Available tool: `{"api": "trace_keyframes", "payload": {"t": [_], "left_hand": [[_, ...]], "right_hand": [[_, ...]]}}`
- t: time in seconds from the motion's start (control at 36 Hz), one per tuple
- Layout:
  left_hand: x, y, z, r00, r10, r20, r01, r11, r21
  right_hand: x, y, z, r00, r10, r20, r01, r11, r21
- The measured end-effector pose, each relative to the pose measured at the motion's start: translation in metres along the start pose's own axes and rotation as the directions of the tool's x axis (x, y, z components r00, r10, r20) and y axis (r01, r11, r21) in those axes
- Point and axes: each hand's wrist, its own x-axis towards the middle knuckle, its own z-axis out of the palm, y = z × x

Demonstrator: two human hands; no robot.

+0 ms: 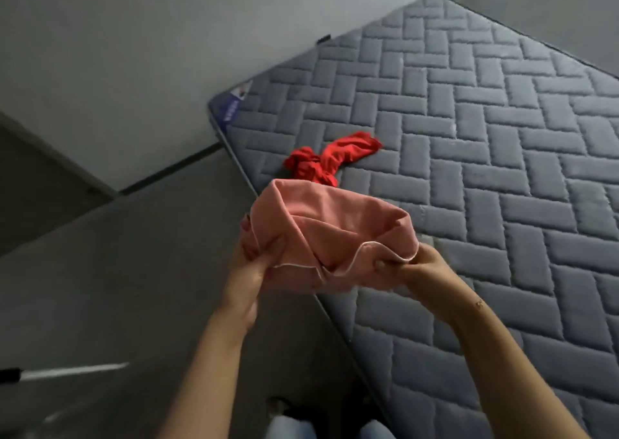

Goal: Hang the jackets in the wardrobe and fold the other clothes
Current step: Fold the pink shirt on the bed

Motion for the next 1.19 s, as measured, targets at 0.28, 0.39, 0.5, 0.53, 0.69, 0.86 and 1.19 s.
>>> {"api": "trace_keyframes", "payload": {"t": [0.28, 0.39, 0.5, 0.53, 0.69, 0.86, 1.19], "left_hand": [[-0.144, 0.165, -0.178, 0.841, 0.345, -0.417, -0.372, 0.928, 0.016], [-0.216, 0.217, -0.254, 0.752, 0.418, -0.509, -0.479, 0.878, 0.013], [-0.289, 0.261, -0.321, 0.608, 0.486, -0.628, -0.570, 0.818, 0.081], [-0.306, 0.271, -0.336, 0.555, 0.509, -0.658, -0.592, 0.797, 0.117], [-0.398, 0.318, -0.419, 0.260, 0.598, -0.758, -0.658, 0.684, 0.314], [-0.466, 0.372, -0.484, 0.010, 0.576, -0.818, -0.624, 0.643, 0.445], [-0.580, 0.465, -0.574, -0.402, 0.529, -0.747, -0.447, 0.599, 0.664]], "right_hand": [[0.003, -0.124, 0.242, 0.863, -0.133, 0.488, 0.178, 0.983, -0.046], [-0.017, -0.159, 0.365, 0.735, -0.191, 0.651, 0.203, 0.978, 0.057], [-0.051, -0.178, 0.487, 0.595, -0.255, 0.762, 0.232, 0.962, 0.141], [-0.061, -0.182, 0.516, 0.554, -0.274, 0.786, 0.244, 0.956, 0.162], [-0.124, -0.192, 0.674, 0.385, -0.451, 0.805, 0.346, 0.879, 0.327], [-0.173, -0.207, 0.815, 0.179, -0.515, 0.838, 0.269, 0.845, 0.462], [-0.278, -0.242, 1.042, -0.165, -0.527, 0.834, 0.012, 0.844, 0.536]]}}
